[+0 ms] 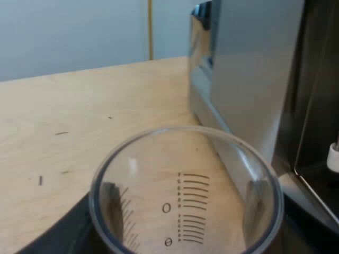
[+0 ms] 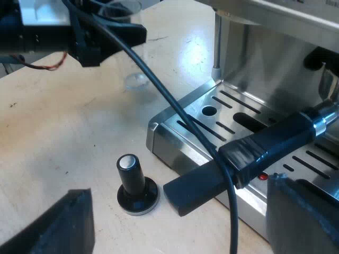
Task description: Pour the beans into the coffee machine
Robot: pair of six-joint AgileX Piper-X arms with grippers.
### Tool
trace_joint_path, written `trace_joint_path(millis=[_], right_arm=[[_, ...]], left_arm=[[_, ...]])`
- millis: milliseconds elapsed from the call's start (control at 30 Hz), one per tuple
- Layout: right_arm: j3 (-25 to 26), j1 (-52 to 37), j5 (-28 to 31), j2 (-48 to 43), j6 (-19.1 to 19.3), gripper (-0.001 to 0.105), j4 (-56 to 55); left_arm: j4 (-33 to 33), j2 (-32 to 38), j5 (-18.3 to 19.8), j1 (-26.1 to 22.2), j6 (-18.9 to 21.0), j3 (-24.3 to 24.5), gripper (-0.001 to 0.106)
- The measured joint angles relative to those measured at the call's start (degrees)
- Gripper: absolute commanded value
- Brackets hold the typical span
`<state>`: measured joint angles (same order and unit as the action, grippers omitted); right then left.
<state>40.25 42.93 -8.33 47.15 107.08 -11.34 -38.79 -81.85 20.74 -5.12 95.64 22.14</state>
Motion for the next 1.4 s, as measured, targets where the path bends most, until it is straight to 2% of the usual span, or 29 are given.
trace_joint_path(millis=[367, 900, 1000, 1067, 1167, 1400], right_arm=[[0.0, 0.0, 0.6, 0.0, 0.0, 0.069, 0.0], [0.0, 0.0, 0.9, 0.0, 0.0, 0.069, 0.0], [0.0, 0.0, 0.9, 0.0, 0.0, 0.069, 0.0], [0.0, 0.0, 0.9, 0.0, 0.0, 0.069, 0.0], [0.0, 0.0, 0.9, 0.0, 0.0, 0.069, 0.0], [0.0, 0.0, 0.9, 0.0, 0.0, 0.069, 0.0]], left_arm=[[-8.6, -8.7, 1.0, 0.0, 0.0, 0.0, 0.039], [-11.5, -11.9, 1.0, 0.0, 0.0, 0.0, 0.040], [-11.5, -11.9, 1.0, 0.0, 0.0, 0.0, 0.052], [-11.5, -11.9, 1.0, 0.0, 0.0, 0.0, 0.064], [-11.5, -11.9, 1.0, 0.0, 0.0, 0.0, 0.073], [-11.5, -11.9, 1.0, 0.0, 0.0, 0.0, 0.075]])
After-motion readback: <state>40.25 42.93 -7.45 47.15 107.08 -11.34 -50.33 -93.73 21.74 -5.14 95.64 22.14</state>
